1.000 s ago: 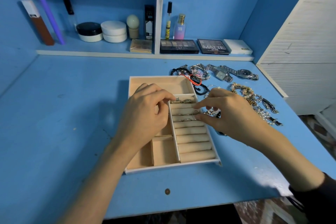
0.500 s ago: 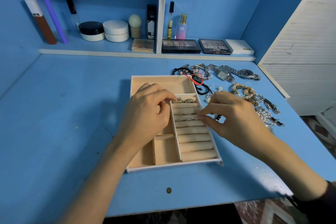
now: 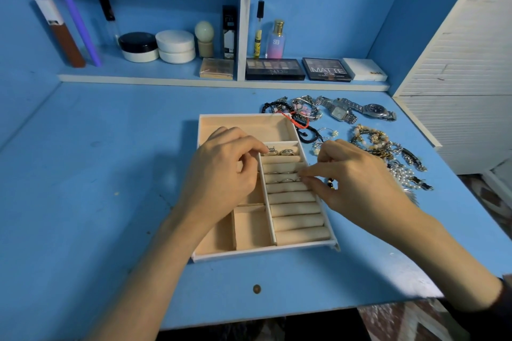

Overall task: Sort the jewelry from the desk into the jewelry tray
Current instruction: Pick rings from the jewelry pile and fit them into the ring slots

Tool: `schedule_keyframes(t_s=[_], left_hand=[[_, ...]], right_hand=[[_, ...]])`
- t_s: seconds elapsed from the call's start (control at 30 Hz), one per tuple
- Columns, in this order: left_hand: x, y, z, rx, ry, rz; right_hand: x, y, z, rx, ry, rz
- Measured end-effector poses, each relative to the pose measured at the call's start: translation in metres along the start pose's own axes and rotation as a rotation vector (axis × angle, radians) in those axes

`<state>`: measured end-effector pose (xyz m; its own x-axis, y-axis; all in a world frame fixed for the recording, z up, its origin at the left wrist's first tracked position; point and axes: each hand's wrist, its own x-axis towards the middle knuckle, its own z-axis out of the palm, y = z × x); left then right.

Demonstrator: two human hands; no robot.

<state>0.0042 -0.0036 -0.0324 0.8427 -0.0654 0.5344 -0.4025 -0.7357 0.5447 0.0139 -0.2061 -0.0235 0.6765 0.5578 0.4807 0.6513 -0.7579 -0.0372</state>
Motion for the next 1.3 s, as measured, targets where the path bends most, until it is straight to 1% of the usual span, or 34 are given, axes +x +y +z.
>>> schedule_keyframes(t_s=[0.1,0.27,0.5,0.63,0.73,0.93,1.03,1.13,1.3], left_hand=[[0.000,0.000,0.000,-0.015,0.007,0.001],[0.000,0.000,0.000,-0.010,0.005,-0.001],[0.000,-0.002,0.001,-0.002,0.020,0.008],[0.000,-0.002,0.001,0.014,0.021,0.017],[0.001,-0.001,0.001,0.021,0.012,0.022],[0.004,0.008,0.009,0.045,-0.090,0.045],[0.010,0.019,0.015,0.045,-0.130,0.055],[0.023,0.032,0.026,0.019,-0.160,0.067],[0.047,0.048,0.047,0.042,-0.292,0.060]], right_hand=[[-0.005,-0.001,-0.001,0.021,0.010,0.026],[-0.015,-0.006,-0.001,-0.011,0.081,0.006],[-0.020,-0.007,0.005,-0.004,0.050,0.016],[-0.021,-0.007,0.004,0.076,0.053,0.058],[-0.023,0.001,0.002,0.130,0.080,0.142],[-0.032,0.044,-0.004,0.374,0.196,0.511],[-0.038,0.060,-0.007,0.415,0.268,0.648],[-0.042,0.069,-0.006,0.411,0.316,0.666],[-0.048,0.073,0.000,0.401,0.371,0.649]])
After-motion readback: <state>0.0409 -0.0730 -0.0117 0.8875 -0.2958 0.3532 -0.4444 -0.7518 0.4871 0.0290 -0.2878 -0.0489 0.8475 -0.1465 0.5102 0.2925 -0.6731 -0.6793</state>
